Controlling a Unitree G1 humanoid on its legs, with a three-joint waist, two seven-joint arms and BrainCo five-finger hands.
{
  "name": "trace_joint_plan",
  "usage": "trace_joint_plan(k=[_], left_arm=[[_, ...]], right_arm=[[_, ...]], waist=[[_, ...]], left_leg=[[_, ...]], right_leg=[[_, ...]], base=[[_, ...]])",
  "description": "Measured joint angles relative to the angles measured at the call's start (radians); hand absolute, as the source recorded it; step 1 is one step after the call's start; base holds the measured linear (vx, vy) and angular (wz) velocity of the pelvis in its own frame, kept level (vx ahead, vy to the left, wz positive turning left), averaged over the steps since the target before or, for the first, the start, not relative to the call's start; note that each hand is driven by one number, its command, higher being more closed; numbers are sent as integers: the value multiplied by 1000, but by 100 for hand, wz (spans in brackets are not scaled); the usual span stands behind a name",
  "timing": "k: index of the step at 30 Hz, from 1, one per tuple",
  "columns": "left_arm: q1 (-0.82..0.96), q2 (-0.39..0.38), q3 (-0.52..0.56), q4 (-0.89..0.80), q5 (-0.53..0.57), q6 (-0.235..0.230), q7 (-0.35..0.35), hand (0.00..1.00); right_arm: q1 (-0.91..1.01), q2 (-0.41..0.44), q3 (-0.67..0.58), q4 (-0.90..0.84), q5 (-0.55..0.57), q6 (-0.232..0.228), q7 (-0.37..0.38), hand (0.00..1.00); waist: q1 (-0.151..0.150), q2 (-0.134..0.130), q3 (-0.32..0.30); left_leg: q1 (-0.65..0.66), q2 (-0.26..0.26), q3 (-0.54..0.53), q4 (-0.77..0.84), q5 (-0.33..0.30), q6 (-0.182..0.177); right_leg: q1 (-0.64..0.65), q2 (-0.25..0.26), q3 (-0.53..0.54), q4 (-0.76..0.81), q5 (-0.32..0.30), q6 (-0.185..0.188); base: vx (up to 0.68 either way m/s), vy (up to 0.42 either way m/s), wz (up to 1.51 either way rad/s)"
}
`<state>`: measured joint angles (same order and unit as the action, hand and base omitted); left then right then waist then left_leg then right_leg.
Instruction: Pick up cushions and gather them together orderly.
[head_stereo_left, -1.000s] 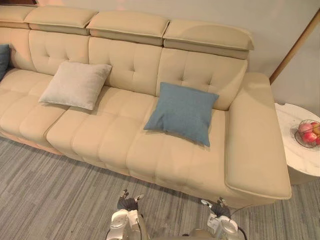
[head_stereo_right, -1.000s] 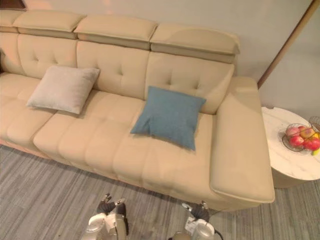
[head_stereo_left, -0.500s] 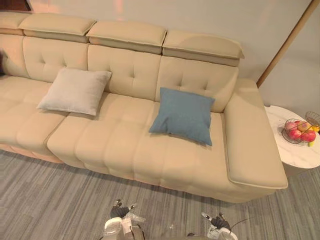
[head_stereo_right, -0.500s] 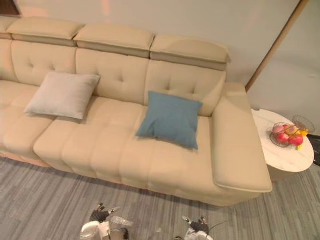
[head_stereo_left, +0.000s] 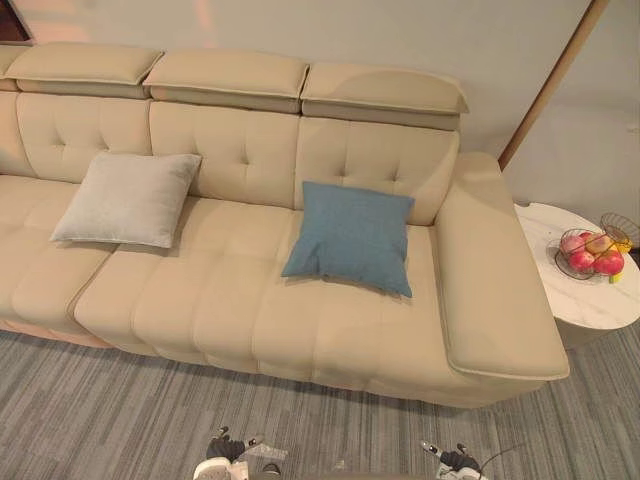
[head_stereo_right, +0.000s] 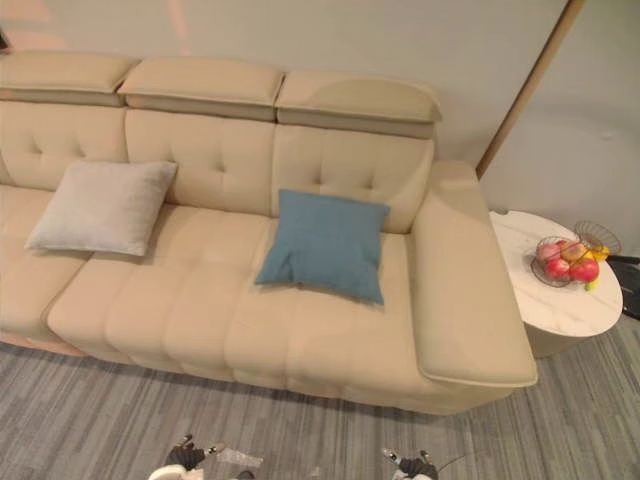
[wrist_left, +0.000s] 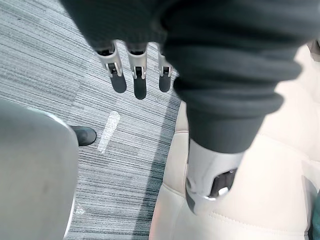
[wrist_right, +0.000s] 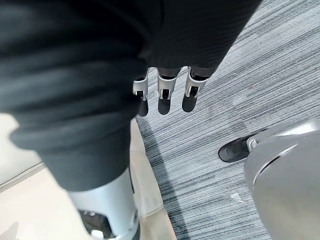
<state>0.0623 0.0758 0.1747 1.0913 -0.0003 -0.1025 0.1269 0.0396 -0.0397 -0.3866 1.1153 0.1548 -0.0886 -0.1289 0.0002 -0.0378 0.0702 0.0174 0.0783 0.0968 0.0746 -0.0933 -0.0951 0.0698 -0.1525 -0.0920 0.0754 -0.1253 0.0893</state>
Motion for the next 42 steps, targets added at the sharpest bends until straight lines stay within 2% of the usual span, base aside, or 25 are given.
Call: trace_joint_plan(k=[6,9,14,19,22,25,26,27,29,31,36,37,38,39,40,41,42], left_arm=[[-3,2,-7,0,0,0,0,0],[-2,4,-21,-1,0,0,1,0],[-10,8,-56,-1,1,0,2,0],[-13,6,-57,0,17,2,1,0],[-25,6,-57,0,22,3,-1,0],[-23,1,-52,1,29,3,-3,0],[-14,-6,-43,1,35,3,-3,0],[-7,-15,-37,1,38,3,-4,0],[-3,-19,-36,0,39,2,-6,0],[-15,-15,-36,-6,39,2,-14,0],[-27,-40,-37,-76,41,1,-23,0],[-34,-50,-37,-85,44,1,-23,0],[-46,-53,-40,-88,47,1,-23,0],[-54,-57,-49,-88,48,1,-23,0],[-54,-60,-59,-95,47,1,-24,0],[-55,-60,-67,-98,47,3,-23,0],[-56,-61,-83,-98,46,4,-24,0]], right_arm=[[2,0,-2,0,0,0,0,0],[2,0,-2,-1,-5,6,1,0],[-1,-5,1,-3,-33,23,1,0],[-17,-14,1,-7,-35,29,1,0],[-6,-23,0,-8,-35,29,1,0],[0,-19,1,-42,-36,28,0,0],[-1,-18,2,-56,-36,27,0,0],[2,-19,5,-70,-37,28,0,0],[1,-13,8,-80,-38,29,0,0],[12,7,10,-81,-38,31,1,0],[28,45,47,-159,-39,39,2,0],[26,46,50,-167,-39,39,1,0],[21,45,57,-173,-39,39,1,0],[20,48,64,-186,-40,39,2,0],[16,48,82,-200,-42,39,1,0],[7,49,99,-206,-49,38,2,0],[6,46,108,-205,-60,37,1,0]], waist=[[-2,2,-2],[-2,4,-2],[-8,15,-9],[-12,18,-11],[-17,20,-10],[-13,29,1],[-13,37,3],[-14,57,5],[-20,77,7],[-33,66,10],[-50,54,15],[-51,51,18],[-50,52,22],[-48,57,25],[-42,61,28],[-38,54,31],[-44,54,31]], left_leg=[[-14,-3,-10,15,-14,1],[-20,-7,-12,13,-14,1],[-18,-6,-2,1,-15,-1],[5,14,14,15,-24,-2],[12,34,35,99,-70,-1],[21,46,28,211,-125,14],[30,49,31,237,-145,12],[44,62,43,245,-172,1],[73,75,100,238,-205,-12],[88,71,166,225,-208,-16],[91,85,308,244,-261,-29],[96,87,338,245,-267,-28],[107,103,376,242,-276,-30],[108,117,404,243,-277,-30],[122,128,456,242,-273,-35],[128,130,505,242,-268,-43],[138,129,530,239,-264,-49]], right_leg=[[-6,-1,3,7,-2,-2],[-18,-1,33,20,-23,-7],[-66,22,183,79,-79,-17],[-100,59,323,126,-79,-17],[-100,87,413,155,-81,-19],[-111,126,571,182,-79,-16],[-121,140,632,184,-71,-3],[-128,161,684,179,-61,14],[-147,188,754,178,-49,35],[-176,199,809,181,-27,67],[-246,247,933,167,38,100],[-254,258,934,160,63,104],[-272,269,888,153,100,97],[-291,270,796,144,132,80],[-339,248,586,162,146,21],[-390,193,335,236,115,-30],[-422,132,168,297,83,-76]], base=[[15,8,3],[4,1,2],[21,-10,-9],[56,-38,-56],[47,-12,-66],[25,35,-129],[-4,55,-175],[-6,85,-172],[-12,99,-136],[-59,97,-106],[-90,29,-97],[-94,-26,-95],[-85,-35,-96],[-33,-47,-110],[-7,-72,-121],[-17,-80,-118],[-33,-85,-93]])
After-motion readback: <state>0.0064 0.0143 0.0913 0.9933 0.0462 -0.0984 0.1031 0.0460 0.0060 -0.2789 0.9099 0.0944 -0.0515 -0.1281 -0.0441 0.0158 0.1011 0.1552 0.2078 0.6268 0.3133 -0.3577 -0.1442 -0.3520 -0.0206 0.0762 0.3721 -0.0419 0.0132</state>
